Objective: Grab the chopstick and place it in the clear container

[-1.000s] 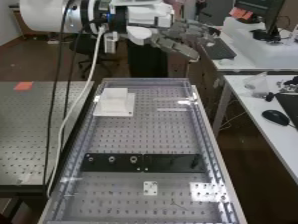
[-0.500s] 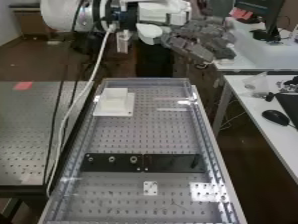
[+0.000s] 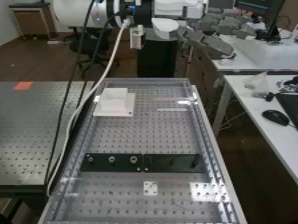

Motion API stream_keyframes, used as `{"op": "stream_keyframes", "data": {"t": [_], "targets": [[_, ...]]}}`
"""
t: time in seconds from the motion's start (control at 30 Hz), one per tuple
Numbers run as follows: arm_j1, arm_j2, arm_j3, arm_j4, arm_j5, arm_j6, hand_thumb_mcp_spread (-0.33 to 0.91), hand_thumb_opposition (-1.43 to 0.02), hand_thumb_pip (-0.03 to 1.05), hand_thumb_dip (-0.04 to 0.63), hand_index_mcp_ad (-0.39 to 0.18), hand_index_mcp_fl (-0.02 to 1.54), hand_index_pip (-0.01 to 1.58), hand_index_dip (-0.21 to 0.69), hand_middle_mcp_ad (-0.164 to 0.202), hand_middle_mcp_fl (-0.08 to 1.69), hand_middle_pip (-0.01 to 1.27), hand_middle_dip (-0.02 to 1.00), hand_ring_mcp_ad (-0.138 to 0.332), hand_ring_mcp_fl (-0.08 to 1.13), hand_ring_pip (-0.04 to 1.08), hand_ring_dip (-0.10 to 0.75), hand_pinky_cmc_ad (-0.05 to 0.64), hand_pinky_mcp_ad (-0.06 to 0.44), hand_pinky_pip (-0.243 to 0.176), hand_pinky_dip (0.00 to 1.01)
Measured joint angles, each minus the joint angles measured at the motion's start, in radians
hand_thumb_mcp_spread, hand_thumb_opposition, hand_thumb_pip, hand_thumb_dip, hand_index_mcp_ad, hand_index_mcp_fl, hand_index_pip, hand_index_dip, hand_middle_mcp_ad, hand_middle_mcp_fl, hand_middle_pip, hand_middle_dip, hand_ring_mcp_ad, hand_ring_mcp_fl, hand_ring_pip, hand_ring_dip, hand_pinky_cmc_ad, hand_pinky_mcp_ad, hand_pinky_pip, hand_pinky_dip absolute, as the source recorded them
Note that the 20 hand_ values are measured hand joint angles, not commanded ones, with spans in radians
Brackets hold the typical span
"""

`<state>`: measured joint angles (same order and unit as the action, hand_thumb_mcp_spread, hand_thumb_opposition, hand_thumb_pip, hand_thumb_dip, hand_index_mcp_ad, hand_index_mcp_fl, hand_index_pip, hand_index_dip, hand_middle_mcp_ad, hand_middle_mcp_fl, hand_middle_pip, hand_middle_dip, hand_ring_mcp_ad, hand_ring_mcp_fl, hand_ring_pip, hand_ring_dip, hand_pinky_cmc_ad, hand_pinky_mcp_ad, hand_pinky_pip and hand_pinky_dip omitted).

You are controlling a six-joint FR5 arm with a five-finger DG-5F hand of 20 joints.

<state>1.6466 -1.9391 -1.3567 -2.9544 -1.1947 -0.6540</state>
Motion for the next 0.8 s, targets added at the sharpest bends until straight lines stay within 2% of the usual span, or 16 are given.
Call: {"op": "stream_keyframes", "data": {"t": [0.8], "targets": [[0.002, -0.001, -0.004, 0.014, 0.003, 0.006, 0.14, -0.59, 0.39, -0.009, -0.087, 0.11, 0.04, 0.236, 0.07, 0.07, 0.14, 0.25, 0.126, -0.01, 0.08, 0.101, 0.464, 0.326, -0.14, 0.16]]}}
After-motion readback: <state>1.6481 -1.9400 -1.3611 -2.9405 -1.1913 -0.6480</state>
